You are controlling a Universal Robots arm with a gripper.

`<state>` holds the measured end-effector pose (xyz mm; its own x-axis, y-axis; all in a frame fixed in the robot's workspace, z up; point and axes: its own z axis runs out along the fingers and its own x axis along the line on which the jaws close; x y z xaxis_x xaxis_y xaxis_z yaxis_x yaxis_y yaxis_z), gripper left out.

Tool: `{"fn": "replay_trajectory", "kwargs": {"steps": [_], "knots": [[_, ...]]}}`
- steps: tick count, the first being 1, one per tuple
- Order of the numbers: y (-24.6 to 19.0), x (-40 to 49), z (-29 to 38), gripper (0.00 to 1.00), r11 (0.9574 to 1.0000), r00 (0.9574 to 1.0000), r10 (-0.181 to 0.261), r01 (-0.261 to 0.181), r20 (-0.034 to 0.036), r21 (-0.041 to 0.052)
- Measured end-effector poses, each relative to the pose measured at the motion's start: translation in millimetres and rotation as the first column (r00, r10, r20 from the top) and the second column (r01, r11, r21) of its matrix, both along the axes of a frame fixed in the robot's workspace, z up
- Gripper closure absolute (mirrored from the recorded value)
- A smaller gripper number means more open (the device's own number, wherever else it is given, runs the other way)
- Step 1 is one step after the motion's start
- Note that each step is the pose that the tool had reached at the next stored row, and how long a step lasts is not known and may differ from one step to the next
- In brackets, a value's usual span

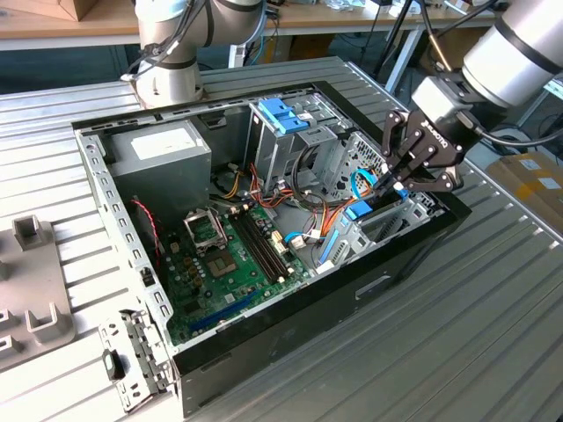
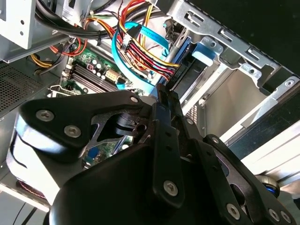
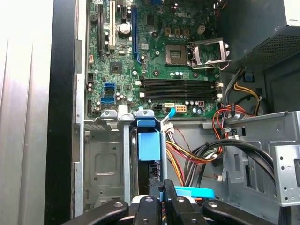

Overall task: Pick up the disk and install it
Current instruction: 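Insert the first disk wire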

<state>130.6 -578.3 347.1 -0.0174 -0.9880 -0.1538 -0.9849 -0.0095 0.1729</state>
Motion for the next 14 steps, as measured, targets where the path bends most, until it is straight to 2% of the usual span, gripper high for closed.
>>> {"fn": "replay_trajectory", "kwargs": {"steps": [10, 14], "knots": [[-0.2, 1.1, -4.4, 0.84, 1.0, 1.0, 0.0, 0.0, 0.0, 0.0005], [-0.3, 1.1, -4.3, 0.84, 1.0, 1.0, 0.0, 0.0, 0.0, 0.0001]]}}
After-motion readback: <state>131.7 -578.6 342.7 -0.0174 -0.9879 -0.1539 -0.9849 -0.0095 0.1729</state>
